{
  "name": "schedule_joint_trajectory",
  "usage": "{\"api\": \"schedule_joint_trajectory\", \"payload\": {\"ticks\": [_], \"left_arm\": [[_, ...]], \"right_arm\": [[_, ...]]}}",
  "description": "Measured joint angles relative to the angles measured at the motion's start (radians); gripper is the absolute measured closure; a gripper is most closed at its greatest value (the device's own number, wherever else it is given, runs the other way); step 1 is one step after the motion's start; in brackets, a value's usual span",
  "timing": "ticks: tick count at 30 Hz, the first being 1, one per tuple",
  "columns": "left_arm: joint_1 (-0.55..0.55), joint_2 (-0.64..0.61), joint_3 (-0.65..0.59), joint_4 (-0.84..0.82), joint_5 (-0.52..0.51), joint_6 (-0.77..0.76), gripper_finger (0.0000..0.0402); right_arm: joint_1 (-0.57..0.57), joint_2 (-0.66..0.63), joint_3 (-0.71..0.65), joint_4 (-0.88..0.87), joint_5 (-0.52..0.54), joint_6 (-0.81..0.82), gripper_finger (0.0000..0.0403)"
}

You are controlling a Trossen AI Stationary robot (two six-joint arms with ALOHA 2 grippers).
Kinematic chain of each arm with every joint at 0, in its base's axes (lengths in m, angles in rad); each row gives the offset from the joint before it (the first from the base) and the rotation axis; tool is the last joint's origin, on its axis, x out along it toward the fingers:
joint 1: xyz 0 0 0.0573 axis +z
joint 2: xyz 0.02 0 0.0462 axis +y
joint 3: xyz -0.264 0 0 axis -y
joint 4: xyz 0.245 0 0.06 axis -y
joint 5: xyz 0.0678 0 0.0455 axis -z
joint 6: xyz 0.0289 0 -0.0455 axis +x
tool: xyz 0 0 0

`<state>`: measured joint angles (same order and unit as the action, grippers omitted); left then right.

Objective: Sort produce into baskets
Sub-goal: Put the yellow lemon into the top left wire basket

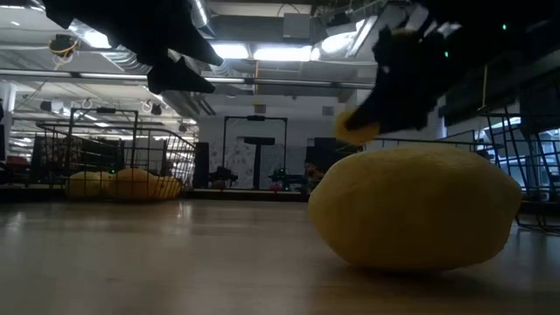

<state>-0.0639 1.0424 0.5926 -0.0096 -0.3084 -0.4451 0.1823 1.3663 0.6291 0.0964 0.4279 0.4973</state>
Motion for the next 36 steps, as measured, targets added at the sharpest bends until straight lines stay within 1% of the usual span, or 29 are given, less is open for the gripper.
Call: {"api": "schedule_joint_trajectory", "payload": {"ticks": [4, 8, 12, 13, 15, 19, 22, 24, 27, 33, 36], "left_arm": [[-0.002, 0.0, 0.0, 0.006, 0.015, -0.049, 0.0096], [-0.001, 0.016, 0.0, 0.032, 0.015, -0.126, 0.0096], [-0.001, 0.075, 0.0, 0.107, 0.018, -0.224, 0.0096], [-0.001, 0.095, 0.0, 0.138, 0.032, -0.241, 0.0096], [-0.001, 0.131, -0.001, 0.195, 0.08, -0.254, 0.0096], [-0.001, 0.182, -0.001, 0.308, 0.139, -0.276, 0.0096], [0.0, 0.208, -0.001, 0.355, 0.176, -0.315, 0.0096], [0.0, 0.218, 0.0, 0.356, 0.195, -0.335, 0.0096], [0.0, 0.234, 0.0, 0.359, 0.203, -0.356, 0.0096], [-0.006, 0.267, 0.0, 0.415, 0.202, -0.379, 0.0096], [-0.008, 0.285, 0.0, 0.426, 0.194, -0.385, 0.0096]], "right_arm": [[0.029, 0.008, 0.031, 0.016, 0.052, -0.086, 0.0205], [0.043, 0.045, 0.066, 0.031, 0.078, -0.164, 0.0205], [0.043, 0.117, 0.113, 0.097, 0.072, -0.253, 0.0204], [0.043, 0.139, 0.133, 0.107, 0.071, -0.277, 0.0204], [0.043, 0.178, 0.17, 0.115, 0.072, -0.323, 0.0204], [0.049, 0.244, 0.26, 0.12, 0.068, -0.395, 0.0204], [0.054, 0.278, 0.315, 0.12, 0.069, -0.459, 0.0204], [0.055, 0.294, 0.345, 0.117, 0.078, -0.496, 0.0204], [0.054, 0.309, 0.374, 0.119, 0.077, -0.528, 0.0204], [0.062, 0.323, 0.41, 0.126, 0.062, -0.557, 0.0204], [0.067, 0.323, 0.418, 0.12, 0.076, -0.585, 0.0204]]}}
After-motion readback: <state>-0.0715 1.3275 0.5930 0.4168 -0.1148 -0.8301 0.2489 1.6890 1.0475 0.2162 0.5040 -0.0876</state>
